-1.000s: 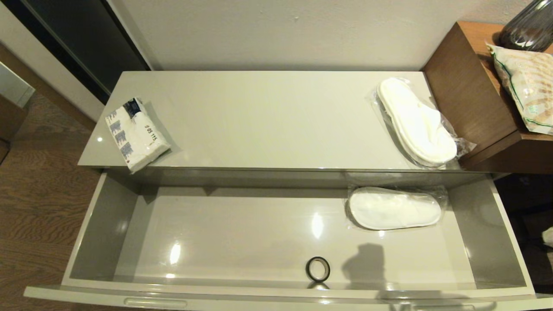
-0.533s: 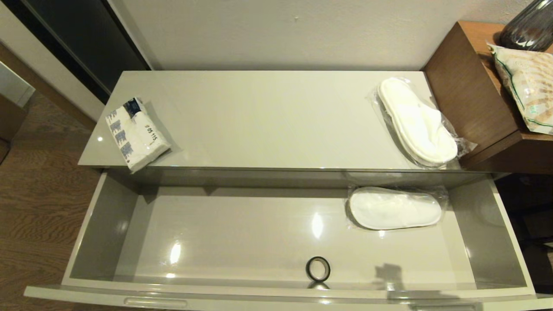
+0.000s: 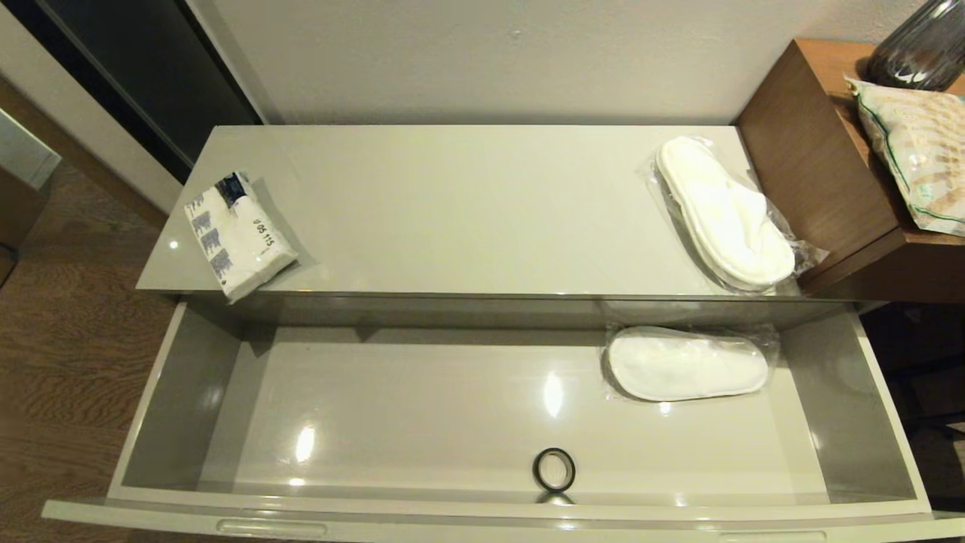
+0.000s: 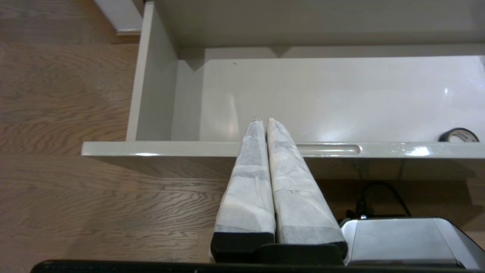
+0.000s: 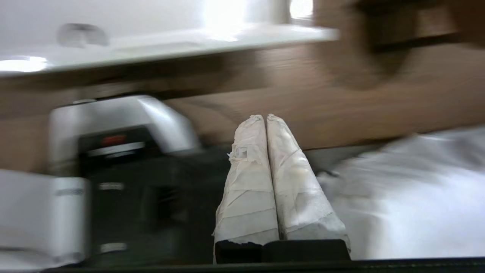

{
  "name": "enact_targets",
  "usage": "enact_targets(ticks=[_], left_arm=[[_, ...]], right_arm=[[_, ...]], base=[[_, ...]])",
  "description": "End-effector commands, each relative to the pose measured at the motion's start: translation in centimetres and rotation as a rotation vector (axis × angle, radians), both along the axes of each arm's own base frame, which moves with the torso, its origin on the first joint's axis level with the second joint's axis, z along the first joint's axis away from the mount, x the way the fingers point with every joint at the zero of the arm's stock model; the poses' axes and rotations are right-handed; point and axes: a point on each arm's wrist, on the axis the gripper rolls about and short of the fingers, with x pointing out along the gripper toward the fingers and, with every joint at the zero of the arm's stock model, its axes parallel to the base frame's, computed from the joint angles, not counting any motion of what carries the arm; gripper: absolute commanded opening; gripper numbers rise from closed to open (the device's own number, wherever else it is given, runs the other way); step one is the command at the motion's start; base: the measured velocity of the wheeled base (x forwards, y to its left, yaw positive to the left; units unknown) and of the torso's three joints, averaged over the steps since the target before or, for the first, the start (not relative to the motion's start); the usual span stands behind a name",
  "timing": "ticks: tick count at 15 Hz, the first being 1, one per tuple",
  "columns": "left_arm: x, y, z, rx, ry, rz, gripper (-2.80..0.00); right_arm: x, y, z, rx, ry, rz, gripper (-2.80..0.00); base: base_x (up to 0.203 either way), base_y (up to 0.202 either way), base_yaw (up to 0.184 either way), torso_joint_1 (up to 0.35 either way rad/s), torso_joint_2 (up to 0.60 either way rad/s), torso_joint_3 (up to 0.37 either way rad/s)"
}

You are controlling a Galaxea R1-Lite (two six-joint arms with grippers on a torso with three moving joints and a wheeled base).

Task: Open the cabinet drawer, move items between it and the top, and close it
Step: Pick up the tissue on the table

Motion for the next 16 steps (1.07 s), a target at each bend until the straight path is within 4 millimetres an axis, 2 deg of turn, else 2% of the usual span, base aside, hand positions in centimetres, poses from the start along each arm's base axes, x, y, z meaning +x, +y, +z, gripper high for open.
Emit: enact_targets(ticks=[1,3,5,6,10,13,16], left_arm=[[0.0,0.0,0.0,0.000,0.001,0.000,-2.80],[0.0,0.0,0.0,0.000,0.001,0.000,-2.80],[0.0,0.0,0.0,-0.001,0.001,0.000,-2.80],[0.0,0.0,0.0,0.000,0.001,0.000,-2.80],[0.0,0.0,0.0,0.000,0.001,0.000,-2.80],[0.0,0.0,0.0,0.000,0.001,0.000,-2.80],[0.0,0.0,0.0,-0.001,0.001,0.000,-2.80]], right_arm=[[-2.7,0.2,-2.5,-0.013,-0.042,-0.044,-2.80],[-2.9,0.5,-4.5,0.019,-0.035,0.025,-2.80],[-3.3,0.6,-7.1,-0.001,-0.133,0.103,-2.80],[-2.7,0.7,-7.0,-0.015,-0.230,0.133,-2.80],[1.2,0.8,-6.4,0.083,-0.425,0.119,-2.80],[4.9,0.8,-8.1,0.102,-0.482,0.112,-2.80],[8.6,0.8,-11.3,0.079,-0.535,0.123,-2.80]], base=[[0.000,0.000,0.000,0.000,0.00,0.000],[0.000,0.000,0.000,0.000,0.00,0.000],[0.000,0.000,0.000,0.000,0.00,0.000],[0.000,0.000,0.000,0.000,0.00,0.000],[0.000,0.000,0.000,0.000,0.00,0.000],[0.000,0.000,0.000,0.000,0.00,0.000],[0.000,0.000,0.000,0.000,0.00,0.000]])
